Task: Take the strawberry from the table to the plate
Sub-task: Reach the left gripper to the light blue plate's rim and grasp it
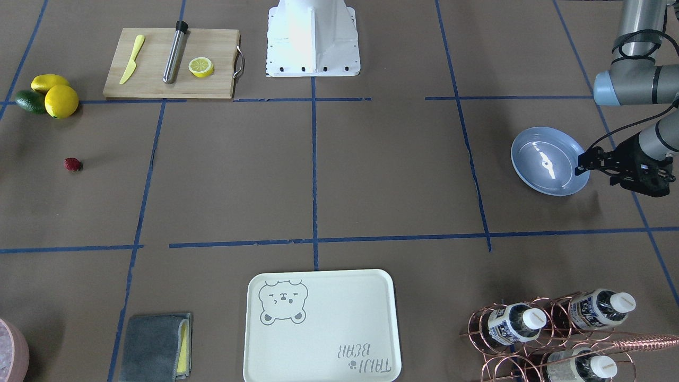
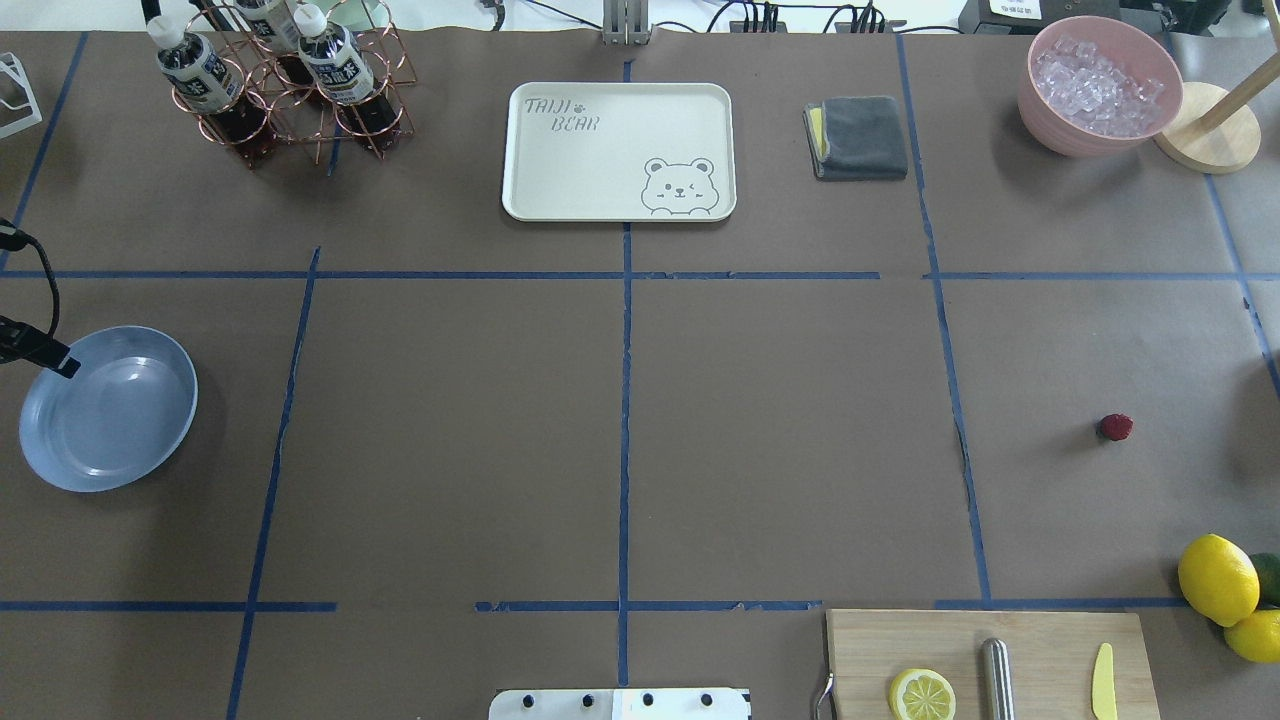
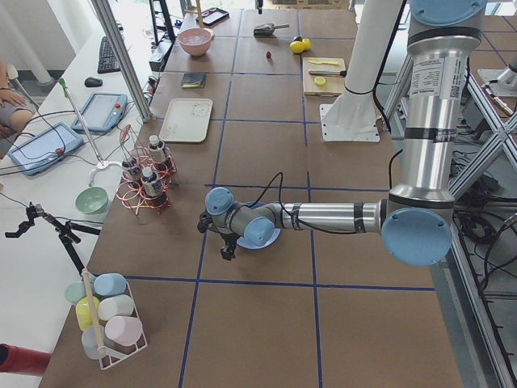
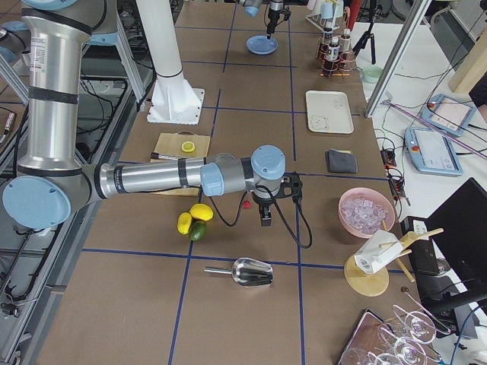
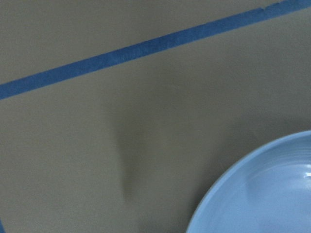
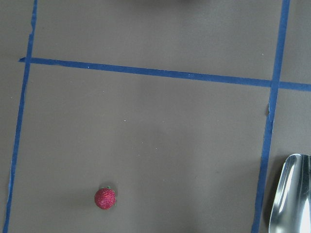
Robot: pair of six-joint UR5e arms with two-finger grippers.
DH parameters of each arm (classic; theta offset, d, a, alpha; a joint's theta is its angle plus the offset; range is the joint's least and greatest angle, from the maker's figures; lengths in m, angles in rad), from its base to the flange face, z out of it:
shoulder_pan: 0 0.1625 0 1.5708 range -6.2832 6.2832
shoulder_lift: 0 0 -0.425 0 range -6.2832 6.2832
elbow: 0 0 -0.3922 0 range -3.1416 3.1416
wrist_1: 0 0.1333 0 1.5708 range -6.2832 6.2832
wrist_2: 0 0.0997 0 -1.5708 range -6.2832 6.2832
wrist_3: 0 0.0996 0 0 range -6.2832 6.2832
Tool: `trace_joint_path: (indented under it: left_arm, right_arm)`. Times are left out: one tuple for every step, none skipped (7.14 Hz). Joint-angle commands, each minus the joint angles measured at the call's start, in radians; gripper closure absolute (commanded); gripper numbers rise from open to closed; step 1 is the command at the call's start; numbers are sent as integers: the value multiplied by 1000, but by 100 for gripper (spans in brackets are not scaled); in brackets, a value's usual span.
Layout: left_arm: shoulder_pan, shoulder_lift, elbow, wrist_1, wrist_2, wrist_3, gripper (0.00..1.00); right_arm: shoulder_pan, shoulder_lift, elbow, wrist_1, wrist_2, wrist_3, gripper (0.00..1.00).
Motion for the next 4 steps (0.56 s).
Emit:
trace_joint_path:
  left_arm:
    - [16,0,1,-1,1,1,9]
    - [18,0,1,-1,1,1,12]
    - [19,0,3,-1,1,1,18]
    - [25,0,1,-1,1,1,26]
  right_arm:
    - [-1,0,2,0,5,-1,0]
    - [-1,0,0,0,5,0,0]
    - [-4,0,2,0,5,-1,0]
    - [-4,-2,2,0,7,-1,0]
